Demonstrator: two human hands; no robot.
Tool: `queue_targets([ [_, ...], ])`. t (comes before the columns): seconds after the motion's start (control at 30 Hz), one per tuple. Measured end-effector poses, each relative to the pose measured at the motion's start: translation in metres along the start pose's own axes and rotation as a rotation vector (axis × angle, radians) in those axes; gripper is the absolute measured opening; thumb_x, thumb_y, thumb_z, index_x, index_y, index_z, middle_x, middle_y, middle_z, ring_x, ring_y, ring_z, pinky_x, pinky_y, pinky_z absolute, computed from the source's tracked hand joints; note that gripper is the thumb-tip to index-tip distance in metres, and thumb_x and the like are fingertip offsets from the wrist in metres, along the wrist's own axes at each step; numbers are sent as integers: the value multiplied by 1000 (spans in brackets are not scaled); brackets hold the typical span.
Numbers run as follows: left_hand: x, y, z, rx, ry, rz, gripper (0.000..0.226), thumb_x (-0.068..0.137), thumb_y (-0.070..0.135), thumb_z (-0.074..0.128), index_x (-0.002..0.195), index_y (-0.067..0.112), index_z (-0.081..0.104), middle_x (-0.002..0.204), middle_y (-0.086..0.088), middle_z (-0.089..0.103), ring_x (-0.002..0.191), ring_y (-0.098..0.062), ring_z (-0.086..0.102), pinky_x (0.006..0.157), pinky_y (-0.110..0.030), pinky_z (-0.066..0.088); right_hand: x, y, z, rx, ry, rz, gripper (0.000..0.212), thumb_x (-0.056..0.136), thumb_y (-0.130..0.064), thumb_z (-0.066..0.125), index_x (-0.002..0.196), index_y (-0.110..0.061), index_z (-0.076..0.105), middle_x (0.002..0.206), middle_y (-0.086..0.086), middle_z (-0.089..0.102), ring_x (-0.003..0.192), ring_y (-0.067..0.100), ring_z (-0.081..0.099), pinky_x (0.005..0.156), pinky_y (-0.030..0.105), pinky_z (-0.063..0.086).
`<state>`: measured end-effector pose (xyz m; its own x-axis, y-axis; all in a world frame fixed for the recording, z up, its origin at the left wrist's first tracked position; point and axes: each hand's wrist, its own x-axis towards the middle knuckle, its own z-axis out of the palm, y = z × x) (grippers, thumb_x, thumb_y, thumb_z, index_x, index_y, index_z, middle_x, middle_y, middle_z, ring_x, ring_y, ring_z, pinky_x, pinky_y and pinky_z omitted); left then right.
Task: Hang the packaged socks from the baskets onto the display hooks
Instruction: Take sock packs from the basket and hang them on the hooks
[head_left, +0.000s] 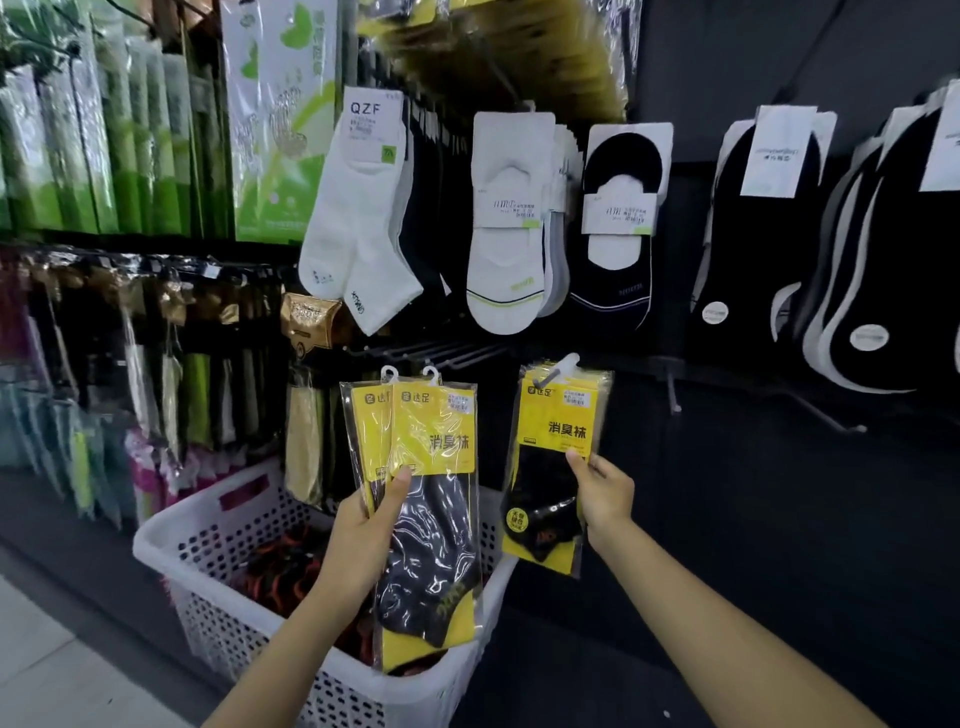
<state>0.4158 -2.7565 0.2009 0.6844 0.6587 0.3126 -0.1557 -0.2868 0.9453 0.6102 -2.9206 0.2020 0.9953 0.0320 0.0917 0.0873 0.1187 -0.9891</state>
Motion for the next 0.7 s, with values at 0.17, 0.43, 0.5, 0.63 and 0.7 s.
queue_targets([
  [0.17,5,-6,6,20,-29,-57,51,74,69,50,80,19,45,74,-6,41,58,-9,36,50,-13,34,28,2,-2,-17,112,68,34,84,-27,72,105,-1,70,94,3,67,95,18,61,88,30,48],
  [0.43,-6,-6,14,-71,-61,-134,49,71,65,59,52,22,45,52,3,27,52,-15,31,59,-23,36,-23,3,-16,2,37,0,21,92,-23,62,108,-11,58,113,8,61,95,18,59,82,28,48],
  [0.5,-12,-6,18,-84,-42,-153,61,78,54,64,84,11,21,46,9,29,44,-8,31,56,-21,37,-52,-6,-17,-5,-221,-1,15,95,-27,55,101,-16,63,106,5,66,90,17,63,79,25,52],
  [0.63,-27,-5,25,-172,-78,-102,34,78,38,71,67,8,61,57,-2,59,49,-12,56,47,-13,46,-95,-22,-20,-14,-530,-47,23,95,-30,52,105,-14,66,95,1,73,83,11,69,72,21,54],
  [0.7,-35,-2,27,-219,-96,-80,32,69,40,74,79,10,70,79,-1,73,70,-13,69,54,-12,50,-105,-28,-22,36,-542,-58,21,94,-25,56,106,-11,65,99,3,74,89,12,70,75,22,56],
])
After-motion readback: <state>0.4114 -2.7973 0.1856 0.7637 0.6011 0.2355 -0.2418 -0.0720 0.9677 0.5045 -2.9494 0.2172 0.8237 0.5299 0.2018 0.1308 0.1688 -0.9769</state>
